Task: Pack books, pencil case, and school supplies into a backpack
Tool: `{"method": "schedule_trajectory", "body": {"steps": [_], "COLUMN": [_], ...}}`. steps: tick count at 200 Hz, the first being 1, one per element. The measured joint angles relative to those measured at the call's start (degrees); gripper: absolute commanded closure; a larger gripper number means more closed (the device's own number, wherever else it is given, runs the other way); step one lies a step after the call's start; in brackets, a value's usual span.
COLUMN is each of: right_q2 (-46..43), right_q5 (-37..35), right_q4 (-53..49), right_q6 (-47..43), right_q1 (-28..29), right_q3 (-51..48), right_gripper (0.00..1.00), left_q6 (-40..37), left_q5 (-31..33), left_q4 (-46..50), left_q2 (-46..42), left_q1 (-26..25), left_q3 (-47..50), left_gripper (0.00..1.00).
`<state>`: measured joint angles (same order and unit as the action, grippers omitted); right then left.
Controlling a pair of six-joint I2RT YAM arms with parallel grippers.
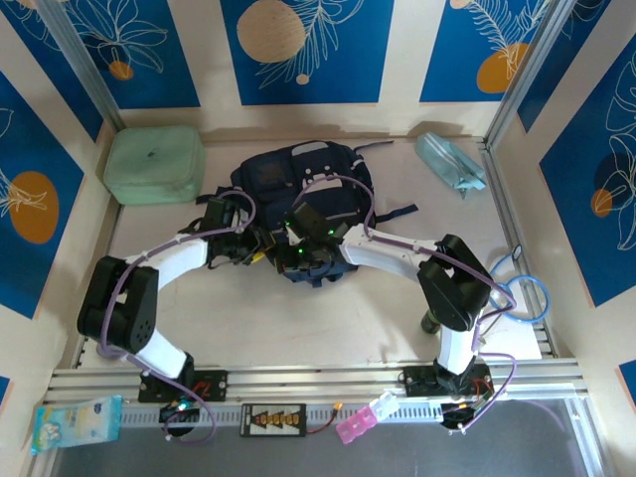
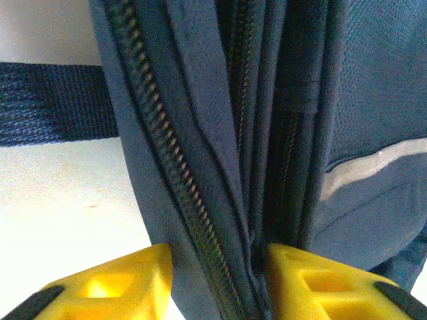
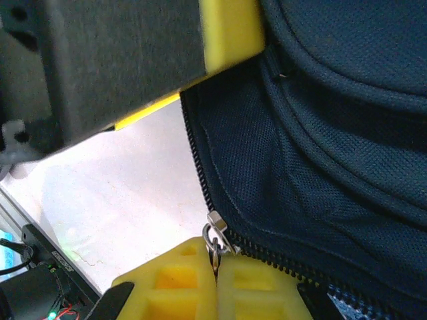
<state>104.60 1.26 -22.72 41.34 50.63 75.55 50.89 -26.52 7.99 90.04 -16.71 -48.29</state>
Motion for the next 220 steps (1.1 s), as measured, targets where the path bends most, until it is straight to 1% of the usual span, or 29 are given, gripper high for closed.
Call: {"method": "schedule_trajectory", "body": {"steps": [20,27,40,61,109,137,165,187,201,220], "right_q2": [-0.02,-0.02,-0.28,-1.9,-7.06,-8.31,-9.92,-12.41,-14.1,-15.78], "right_q5": [-1.97,-2.84,-4.81,-8.31,-15.98,-18.95,-19.17,-17.51,-16.39,-15.34], "right_q4": [-2.95,-4.09,-6.64,-10.82,-18.53,-20.81,-20.57,-18.6,-17.79,-16.46], "right_q6": [-0.44,-0.5,-0.7,-1.07,-0.76,0.31,0.52,0.57,0.68,0.66], "right_q1": [0.33,0.48,0.74,0.81,0.13,-2.97,-8.48,-12.76,-14.27,-14.62], "right_q3": [0.66,0.79,0.83,0.55,-0.55,-2.4,-5.99,-9.77,-11.26,-12.7], "right_gripper": [1.0,1.0,1.0,1.0,1.0,1.0,1.0,1.0,1.0,1.0], "left_q6": [0.02,-0.09,-0.33,-0.87,-3.02,-3.45,-4.11,-4.63,-4.94,-5.79], "left_q5": [-0.66,-0.7,-0.68,-0.59,-0.5,-0.42,-0.04,-0.04,-0.07,-0.11], "left_q4": [-0.2,-0.09,0.26,0.85,3.39,3.91,4.63,4.72,4.98,6.29], "left_q2": [0.22,0.26,0.57,1.03,1.29,1.29,1.27,1.27,1.27,1.46], "left_q1": [-0.02,-0.02,0.0,0.11,0.11,0.26,0.37,0.37,0.37,0.37], "left_q3": [-0.09,-0.11,-0.13,-0.22,-2.03,-2.03,-2.03,-2.08,-2.32,-3.48], "left_gripper": [0.86,0.9,0.94,0.99,1.0,1.0,1.0,1.0,1.0,1.0]}}
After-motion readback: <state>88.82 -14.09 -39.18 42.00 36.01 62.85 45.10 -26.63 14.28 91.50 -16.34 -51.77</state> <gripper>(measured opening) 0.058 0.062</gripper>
